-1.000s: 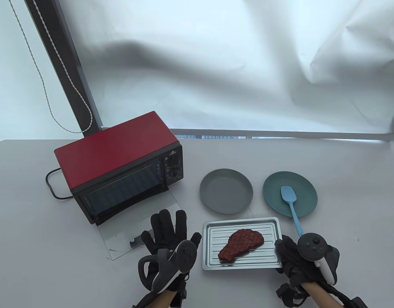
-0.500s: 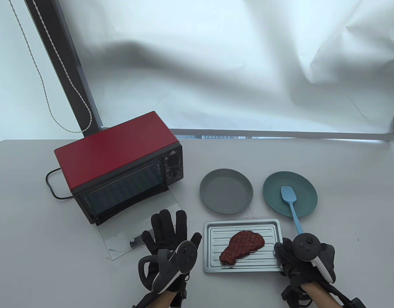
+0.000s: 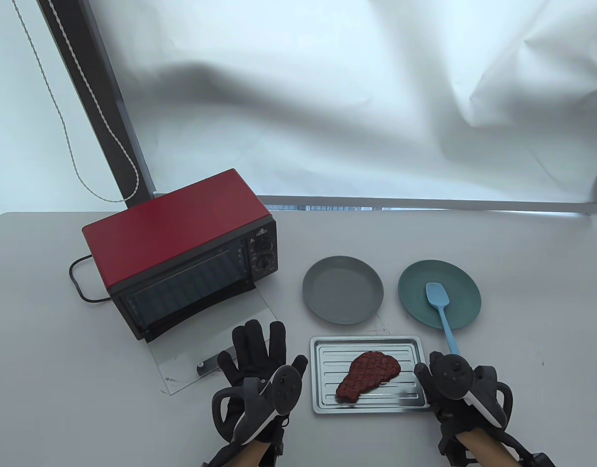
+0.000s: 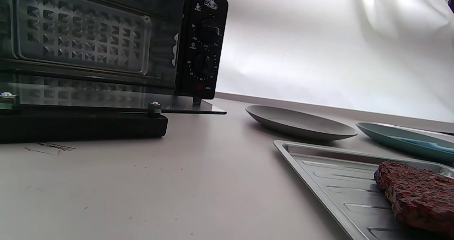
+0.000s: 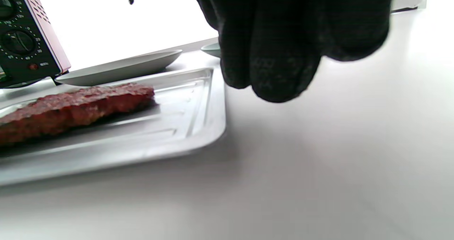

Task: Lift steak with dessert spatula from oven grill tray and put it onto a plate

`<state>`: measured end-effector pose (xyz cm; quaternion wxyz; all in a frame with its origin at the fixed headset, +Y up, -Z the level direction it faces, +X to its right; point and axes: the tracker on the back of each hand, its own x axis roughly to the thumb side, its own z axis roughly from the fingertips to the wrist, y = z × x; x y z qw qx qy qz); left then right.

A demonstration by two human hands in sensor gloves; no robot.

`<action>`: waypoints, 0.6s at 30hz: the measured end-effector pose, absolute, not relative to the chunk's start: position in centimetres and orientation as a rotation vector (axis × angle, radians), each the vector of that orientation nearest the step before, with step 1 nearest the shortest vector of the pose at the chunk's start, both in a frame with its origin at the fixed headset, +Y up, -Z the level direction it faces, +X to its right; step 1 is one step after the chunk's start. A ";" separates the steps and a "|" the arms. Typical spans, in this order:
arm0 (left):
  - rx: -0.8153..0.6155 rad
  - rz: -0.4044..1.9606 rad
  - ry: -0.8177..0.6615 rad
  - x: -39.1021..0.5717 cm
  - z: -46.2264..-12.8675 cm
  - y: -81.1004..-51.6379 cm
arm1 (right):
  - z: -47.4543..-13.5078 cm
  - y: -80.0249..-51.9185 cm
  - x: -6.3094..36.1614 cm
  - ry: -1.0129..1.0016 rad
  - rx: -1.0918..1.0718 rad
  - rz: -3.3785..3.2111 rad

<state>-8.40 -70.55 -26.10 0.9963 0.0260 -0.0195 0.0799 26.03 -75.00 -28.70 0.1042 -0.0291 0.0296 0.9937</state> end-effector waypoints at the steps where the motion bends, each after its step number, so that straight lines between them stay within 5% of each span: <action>1: 0.052 0.160 -0.038 -8.4 -26.1 -70.5 | -28.6 -74.7 25.9 0.062 -0.071 2.926; 18: 0.048 0.154 -0.040 -8.4 -26.1 -70.6 | -26.8 -71.6 24.5 -0.376 0.080 2.971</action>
